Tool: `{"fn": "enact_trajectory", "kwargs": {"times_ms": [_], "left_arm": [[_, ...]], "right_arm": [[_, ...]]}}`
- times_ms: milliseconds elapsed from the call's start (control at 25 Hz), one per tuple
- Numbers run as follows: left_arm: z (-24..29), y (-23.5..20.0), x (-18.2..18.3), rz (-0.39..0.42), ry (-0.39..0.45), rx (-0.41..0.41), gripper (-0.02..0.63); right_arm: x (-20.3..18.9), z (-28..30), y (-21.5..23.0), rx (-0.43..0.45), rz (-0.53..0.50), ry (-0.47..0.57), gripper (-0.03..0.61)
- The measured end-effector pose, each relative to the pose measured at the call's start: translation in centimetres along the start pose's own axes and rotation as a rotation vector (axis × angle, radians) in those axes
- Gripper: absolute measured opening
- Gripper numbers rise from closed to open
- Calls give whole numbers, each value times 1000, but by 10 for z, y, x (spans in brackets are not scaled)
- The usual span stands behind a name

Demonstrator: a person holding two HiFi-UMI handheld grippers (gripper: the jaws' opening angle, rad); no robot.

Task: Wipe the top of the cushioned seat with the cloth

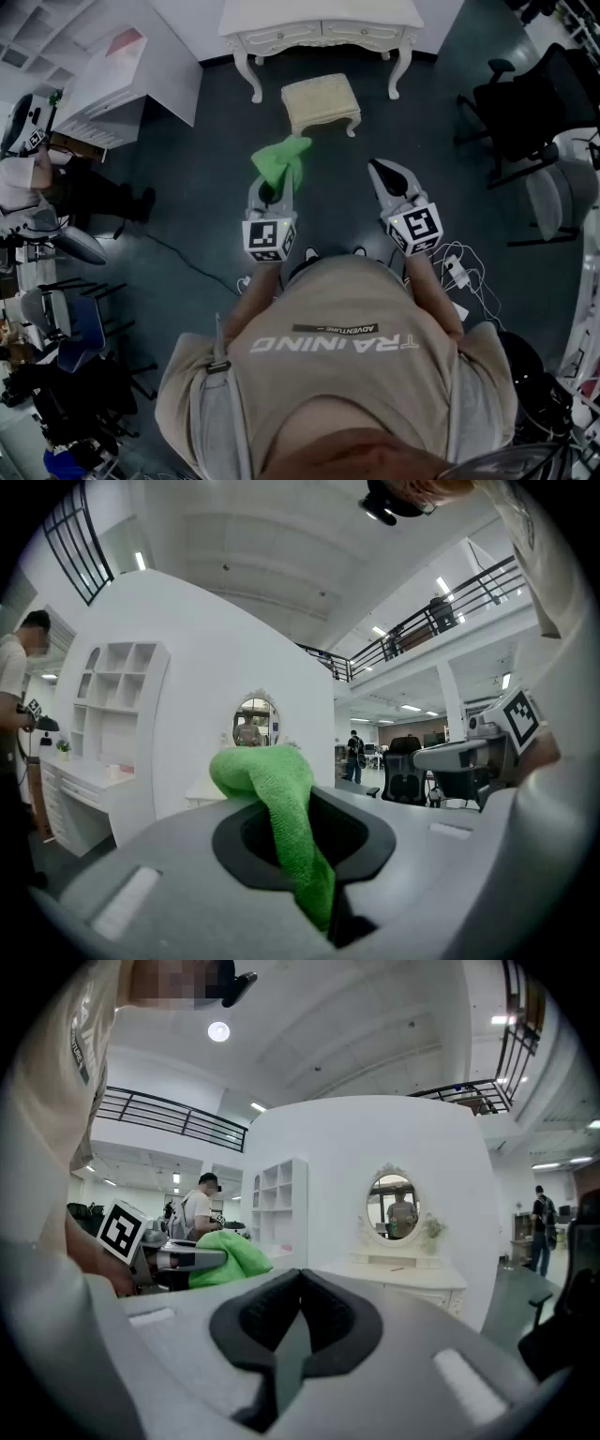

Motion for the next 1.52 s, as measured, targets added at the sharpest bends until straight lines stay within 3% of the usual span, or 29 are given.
{"fn": "enact_trajectory", "kwargs": {"times_ms": [520, 840, 1000, 1240, 1520], "left_arm": [[19, -49, 9, 30, 1, -50, 47], [9, -103, -21, -9, -89, -73, 48], [22, -123, -35, -8, -95, -91, 48], [42, -125, -46, -36, -109, -97, 47], [79, -95, -43, -10, -111, -64, 48]], "right_arm": [[10, 64, -13, -11, 7, 14, 2], [-13, 96, -51, -58, 49, -36, 2], [-25, 103, -53, -91, 60, -65, 2], [-35, 101, -42, -126, 69, -108, 2], [-45, 105, 11, -80, 89, -73, 2]]}}
Point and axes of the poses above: the fingertips, and each gripper's own axes: z forward along the fingers, y to its right, x out of its top, the point moved 8 cm from there along -z, backward along the fingers
